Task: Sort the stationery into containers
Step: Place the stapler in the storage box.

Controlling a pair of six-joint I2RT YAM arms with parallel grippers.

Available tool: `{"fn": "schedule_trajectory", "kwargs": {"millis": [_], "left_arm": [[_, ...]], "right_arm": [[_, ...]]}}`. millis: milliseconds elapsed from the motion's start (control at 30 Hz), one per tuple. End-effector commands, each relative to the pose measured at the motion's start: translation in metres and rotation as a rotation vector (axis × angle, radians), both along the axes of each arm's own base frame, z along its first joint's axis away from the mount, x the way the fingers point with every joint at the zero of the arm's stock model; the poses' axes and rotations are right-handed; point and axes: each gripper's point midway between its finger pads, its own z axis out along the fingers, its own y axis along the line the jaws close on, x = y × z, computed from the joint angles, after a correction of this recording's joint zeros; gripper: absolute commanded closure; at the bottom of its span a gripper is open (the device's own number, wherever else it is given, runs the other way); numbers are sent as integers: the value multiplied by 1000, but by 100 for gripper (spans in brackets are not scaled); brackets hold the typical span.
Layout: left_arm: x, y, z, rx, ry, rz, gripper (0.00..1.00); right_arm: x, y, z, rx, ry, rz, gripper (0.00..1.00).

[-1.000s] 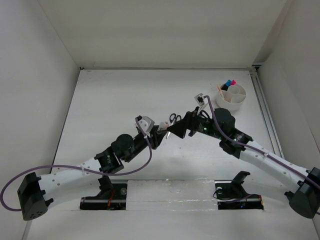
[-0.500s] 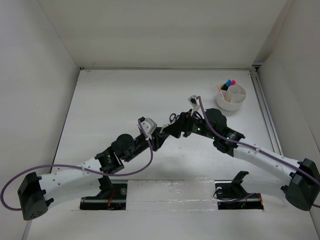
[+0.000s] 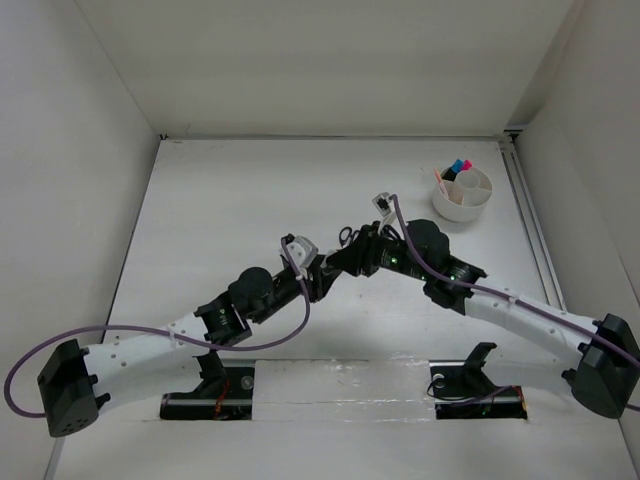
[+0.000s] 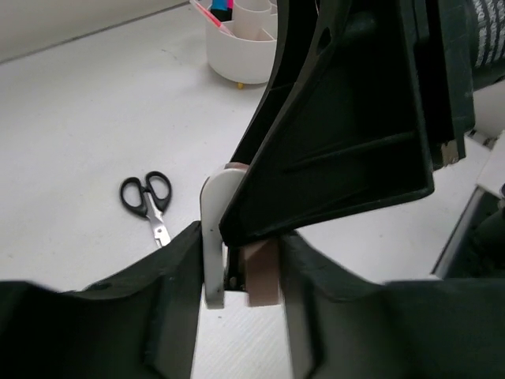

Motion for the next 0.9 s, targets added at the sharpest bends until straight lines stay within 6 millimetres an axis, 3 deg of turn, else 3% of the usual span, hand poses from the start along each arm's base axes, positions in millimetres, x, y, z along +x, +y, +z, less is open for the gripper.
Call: {"fn": "schedule_trajectory", "kwargs": {"millis": [0, 33, 67, 100, 133, 167, 200, 233, 267, 367, 400, 467, 533, 567, 633, 667, 700, 733, 800, 867], "left_arm": [[6, 0, 22, -66, -10, 43, 62], [10, 4, 24, -76, -1, 75, 45], [11, 4, 24, -82, 6, 85, 15], [12, 6, 24, -71, 12, 94, 0], [12, 6, 20, -65, 26, 95, 0], [12, 5, 29, -81, 33, 95, 0], [11, 6, 25, -62, 58, 97, 0], [10, 6, 25, -57, 75, 98, 0], [10, 5, 32, -64, 85, 99, 0], [8, 16, 24, -52, 173, 150, 0], [16, 28, 29, -73, 186, 237, 0], [17, 42, 16, -98, 300, 349, 0], [24, 60, 19, -136, 356, 479, 0], [21, 72, 2, -77, 409, 535, 0], [19, 78, 11, -120, 476, 595, 0], [15, 85, 1, -54, 502, 618, 0], [13, 89, 2, -46, 516, 627, 0], [12, 89, 10, -59, 535, 636, 0], [8, 104, 5, -1, 540, 681, 0], [8, 115, 9, -6, 525, 716, 0]], "right_arm": [[-5, 10, 37, 82, -75, 33, 100], [-5, 9, 40, 85, -89, 34, 100], [0, 8, 45, 90, -99, 2, 100], [4, 6, 42, 73, -100, -21, 100], [10, 4, 48, 72, -118, -49, 100], [16, 0, 43, 25, -133, -78, 100], [37, -12, 40, -19, -140, -175, 100], [50, -20, 49, -37, -156, -231, 100], [64, -31, 39, -103, -151, -287, 100], [117, -89, 44, -174, -158, -559, 100], [127, -108, 36, -219, -132, -627, 100], [155, -166, 41, -269, -126, -862, 100], [166, -213, 30, -366, -92, -1050, 100], [170, -244, 31, -388, -72, -1155, 100], [175, -281, 25, -459, -18, -1291, 100], [176, -300, 24, -484, -7, -1355, 100], [181, -322, 25, -490, 10, -1416, 100], [181, -335, 23, -502, 30, -1456, 100], [176, -364, 20, -544, 63, -1575, 100], [179, -377, 19, -553, 83, -1640, 100]]}}
